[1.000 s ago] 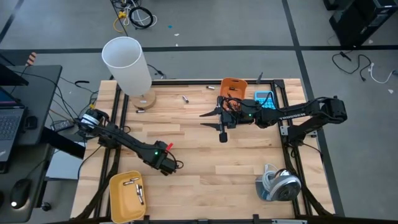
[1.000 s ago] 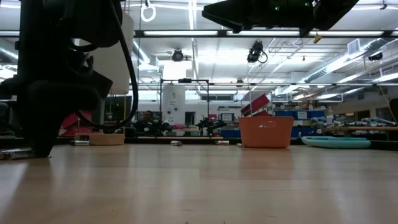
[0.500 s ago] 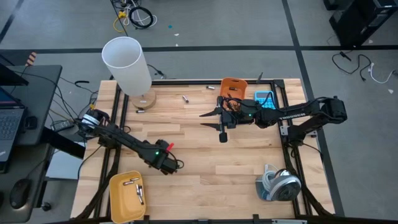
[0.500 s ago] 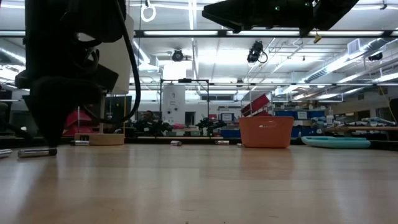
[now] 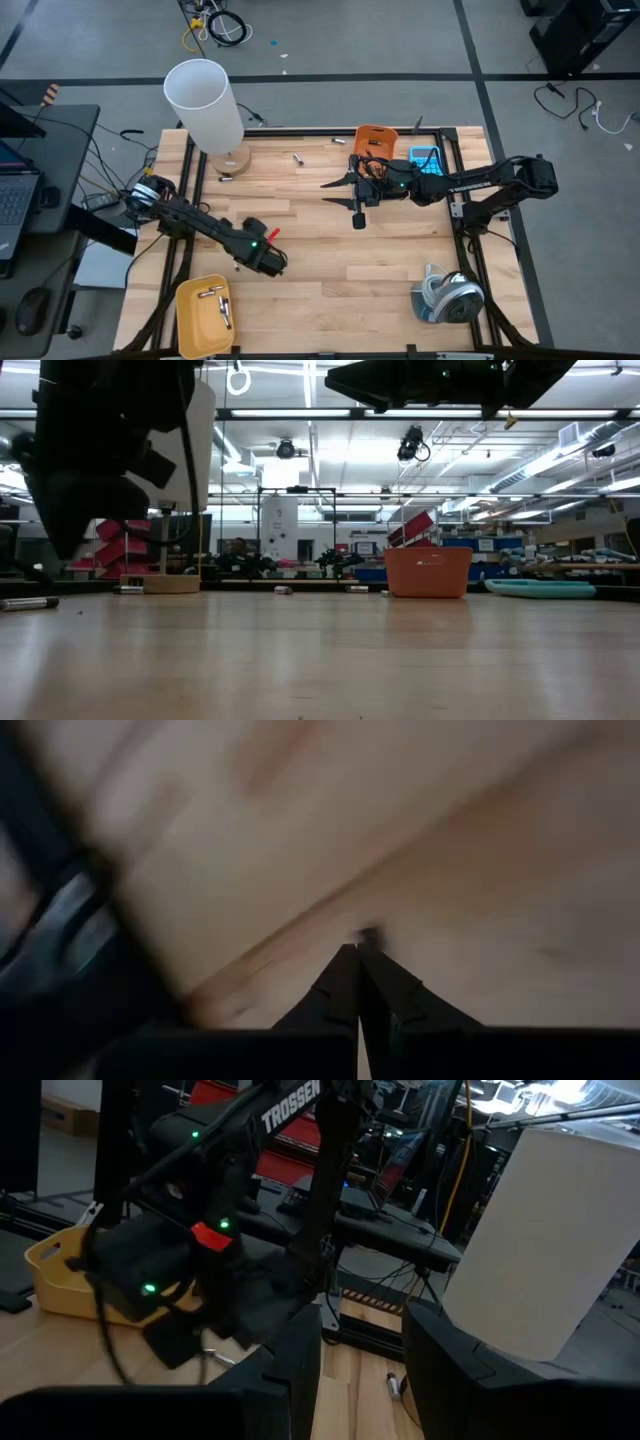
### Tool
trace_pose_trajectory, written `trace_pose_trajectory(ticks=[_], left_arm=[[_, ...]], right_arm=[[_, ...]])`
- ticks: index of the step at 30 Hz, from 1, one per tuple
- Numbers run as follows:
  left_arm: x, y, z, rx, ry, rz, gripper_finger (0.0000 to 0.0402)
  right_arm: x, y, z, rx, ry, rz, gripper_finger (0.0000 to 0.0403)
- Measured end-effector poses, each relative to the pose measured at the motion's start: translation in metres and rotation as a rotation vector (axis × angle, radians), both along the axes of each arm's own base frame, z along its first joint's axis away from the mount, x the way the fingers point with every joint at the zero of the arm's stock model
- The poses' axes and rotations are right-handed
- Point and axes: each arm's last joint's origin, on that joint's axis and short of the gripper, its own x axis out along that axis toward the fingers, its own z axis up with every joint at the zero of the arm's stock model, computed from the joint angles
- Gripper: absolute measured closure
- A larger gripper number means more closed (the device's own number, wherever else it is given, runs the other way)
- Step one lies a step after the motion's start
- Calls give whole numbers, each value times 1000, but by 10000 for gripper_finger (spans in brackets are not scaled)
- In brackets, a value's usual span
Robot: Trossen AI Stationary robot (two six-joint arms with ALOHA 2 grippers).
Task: Sort batteries
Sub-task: Put the silver battery into the yellow bin
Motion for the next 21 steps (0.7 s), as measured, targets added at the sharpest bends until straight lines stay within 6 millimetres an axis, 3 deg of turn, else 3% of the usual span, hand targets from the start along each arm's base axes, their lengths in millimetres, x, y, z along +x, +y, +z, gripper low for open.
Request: trace_pose_trajectory(ticks=[3,15,21], left_arm=[[-6,3,3,33,50,96,392],[-1,3,-13,-18,-53,110,329],[-10,6,-19,-10,4,128,298]], right_arm=[[0,0,0,0,0,0,275],[0,0,0,3,1,-1,275],[0,0,0,3,1,-1,275]])
